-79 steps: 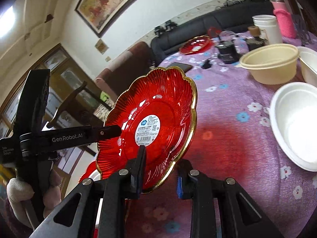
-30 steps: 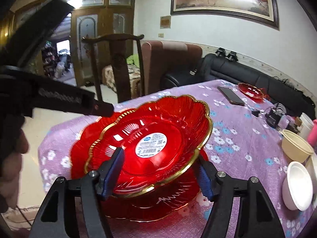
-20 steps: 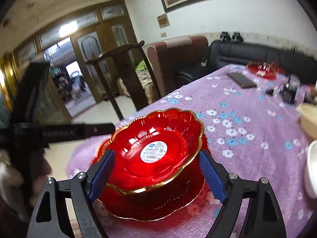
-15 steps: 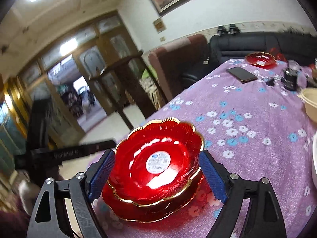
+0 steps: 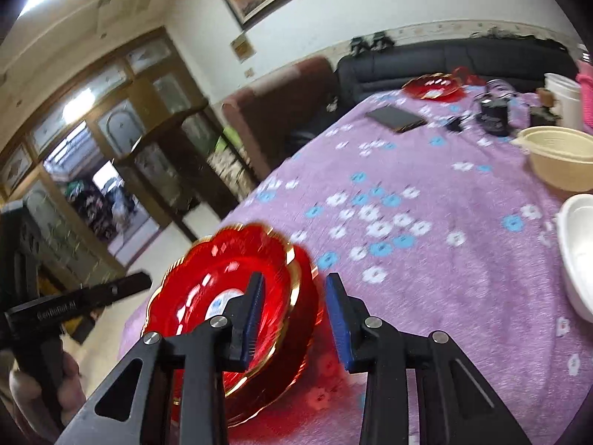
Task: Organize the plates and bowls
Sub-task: 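Open both tools and lift them off the labelled red plate, then move both tools toward the white paper bowl on the tablecloth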
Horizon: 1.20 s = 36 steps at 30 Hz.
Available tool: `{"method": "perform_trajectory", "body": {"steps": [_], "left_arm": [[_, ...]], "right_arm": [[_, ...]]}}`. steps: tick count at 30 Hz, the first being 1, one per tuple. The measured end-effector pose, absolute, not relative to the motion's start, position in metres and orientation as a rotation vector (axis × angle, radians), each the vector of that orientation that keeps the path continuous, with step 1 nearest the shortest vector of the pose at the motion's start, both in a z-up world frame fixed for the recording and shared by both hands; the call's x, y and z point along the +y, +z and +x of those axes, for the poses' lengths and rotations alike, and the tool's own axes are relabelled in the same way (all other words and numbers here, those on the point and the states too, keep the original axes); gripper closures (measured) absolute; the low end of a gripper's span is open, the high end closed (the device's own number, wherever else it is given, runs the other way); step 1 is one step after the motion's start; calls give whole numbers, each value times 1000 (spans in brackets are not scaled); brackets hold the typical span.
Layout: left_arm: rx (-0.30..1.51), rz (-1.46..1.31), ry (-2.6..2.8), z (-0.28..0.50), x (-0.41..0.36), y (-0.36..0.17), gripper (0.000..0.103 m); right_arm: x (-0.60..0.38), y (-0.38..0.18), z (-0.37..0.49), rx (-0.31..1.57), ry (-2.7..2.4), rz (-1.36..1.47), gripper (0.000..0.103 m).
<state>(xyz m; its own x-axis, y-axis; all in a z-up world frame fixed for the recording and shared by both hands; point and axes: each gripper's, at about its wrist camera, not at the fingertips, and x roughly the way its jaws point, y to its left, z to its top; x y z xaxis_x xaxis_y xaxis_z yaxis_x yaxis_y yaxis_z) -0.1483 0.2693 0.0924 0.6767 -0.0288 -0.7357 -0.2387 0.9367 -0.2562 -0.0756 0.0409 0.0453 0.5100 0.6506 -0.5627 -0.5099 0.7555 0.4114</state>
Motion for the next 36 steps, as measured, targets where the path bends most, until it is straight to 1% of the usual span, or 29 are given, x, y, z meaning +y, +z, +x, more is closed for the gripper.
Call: {"method": "perform_trajectory", "body": {"steps": [3,6,8,12,13,14,18,19,20,21,22,24,29,34,36], "left_arm": [[816,-342,120,-150,268,94,65],[793,-314,135,-155,264,100,59],[769,-279,156,-159,260,104,50],[698,-172,221,-170,246,118,36],[684,-154,228,-172,243,121,29],[677,-139,230,-173,240,124,25],[675,-118,174,-177,225,133,25],[674,-104,158,-178,219,136,25],[671,-91,150,-179,214,138,25],[669,-77,140,-179,209,139,25],[668,-61,128,-178,202,140,25],[667,-33,108,-176,190,142,25],[665,47,58,-168,157,143,25],[661,85,14,-160,133,145,25],[659,93,3,-157,127,147,25]], "right_arm": [[44,47,-79,738,732,190,65],[36,50,-79,718,739,236,65],[30,52,-76,706,714,260,63],[18,55,-75,646,582,253,53],[16,56,-76,628,553,242,51],[13,57,-77,609,518,230,51],[0,60,-86,551,372,184,49],[-6,62,-89,539,351,180,47],[-14,64,-92,529,335,179,43],[-22,66,-95,529,337,184,33],[-30,67,-97,540,346,190,28],[-50,70,-100,575,322,187,28],[-93,80,-110,584,192,128,27],[-137,97,-122,553,62,76,15],[-154,102,-124,546,26,68,14]]}}
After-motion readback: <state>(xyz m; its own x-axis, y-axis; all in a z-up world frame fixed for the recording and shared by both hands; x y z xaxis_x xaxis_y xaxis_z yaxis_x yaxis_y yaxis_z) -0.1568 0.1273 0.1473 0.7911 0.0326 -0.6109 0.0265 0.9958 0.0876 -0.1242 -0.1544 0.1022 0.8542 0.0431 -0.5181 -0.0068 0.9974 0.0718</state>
